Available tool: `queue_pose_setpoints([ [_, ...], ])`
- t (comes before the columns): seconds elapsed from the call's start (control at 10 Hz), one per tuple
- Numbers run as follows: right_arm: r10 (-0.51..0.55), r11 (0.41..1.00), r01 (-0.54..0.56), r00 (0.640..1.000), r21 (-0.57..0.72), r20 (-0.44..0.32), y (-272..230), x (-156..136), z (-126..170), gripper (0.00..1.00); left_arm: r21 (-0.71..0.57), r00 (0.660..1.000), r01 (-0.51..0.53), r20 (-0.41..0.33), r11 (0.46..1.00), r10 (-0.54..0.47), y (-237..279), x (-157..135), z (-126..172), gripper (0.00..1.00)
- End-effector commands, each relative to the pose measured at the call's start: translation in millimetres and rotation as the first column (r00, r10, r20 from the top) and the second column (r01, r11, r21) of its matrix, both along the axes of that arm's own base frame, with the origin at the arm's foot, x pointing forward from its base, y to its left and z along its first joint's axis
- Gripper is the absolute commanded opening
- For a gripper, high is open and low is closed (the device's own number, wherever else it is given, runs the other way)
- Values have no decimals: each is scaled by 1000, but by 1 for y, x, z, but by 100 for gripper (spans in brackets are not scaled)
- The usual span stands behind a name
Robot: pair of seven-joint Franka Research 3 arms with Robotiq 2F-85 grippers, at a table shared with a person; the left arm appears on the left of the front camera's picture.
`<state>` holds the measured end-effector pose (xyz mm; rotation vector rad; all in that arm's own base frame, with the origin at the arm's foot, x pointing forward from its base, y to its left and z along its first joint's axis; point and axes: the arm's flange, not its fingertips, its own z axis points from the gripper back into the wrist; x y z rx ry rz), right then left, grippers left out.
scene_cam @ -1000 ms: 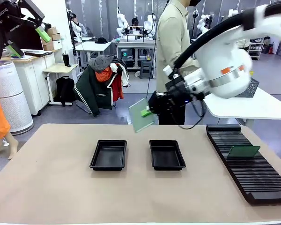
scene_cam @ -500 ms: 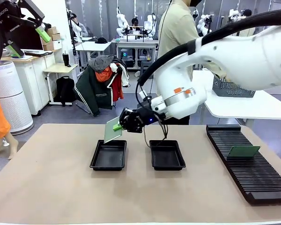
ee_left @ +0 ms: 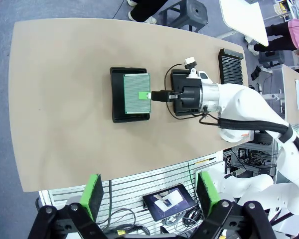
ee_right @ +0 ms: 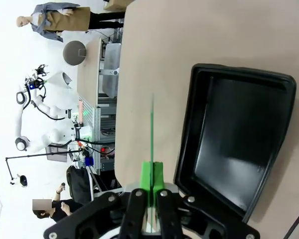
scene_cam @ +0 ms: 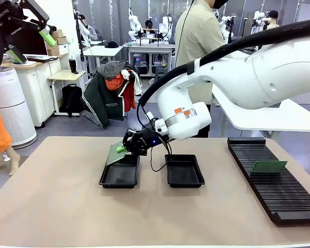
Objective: Inspect and transfer BCBs to ESD trays.
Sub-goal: Pick up the Blank PCB from the PCB Rack and place it in the left ESD tray.
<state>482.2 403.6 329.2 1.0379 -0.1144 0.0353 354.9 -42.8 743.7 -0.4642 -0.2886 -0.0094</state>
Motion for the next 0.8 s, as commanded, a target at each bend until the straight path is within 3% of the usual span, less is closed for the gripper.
queue_pose_setpoints([
  [0.0,-12,998,10,999,-54,-30,13,11,-3,3,-9,1000,4,-1,1000,-4,1,-1,-2,100],
  [0.7,-45,981,28,995,-189,-85,24,22,-20,3,-9,1000,4,-1,1000,-4,1,-1,-2,100],
])
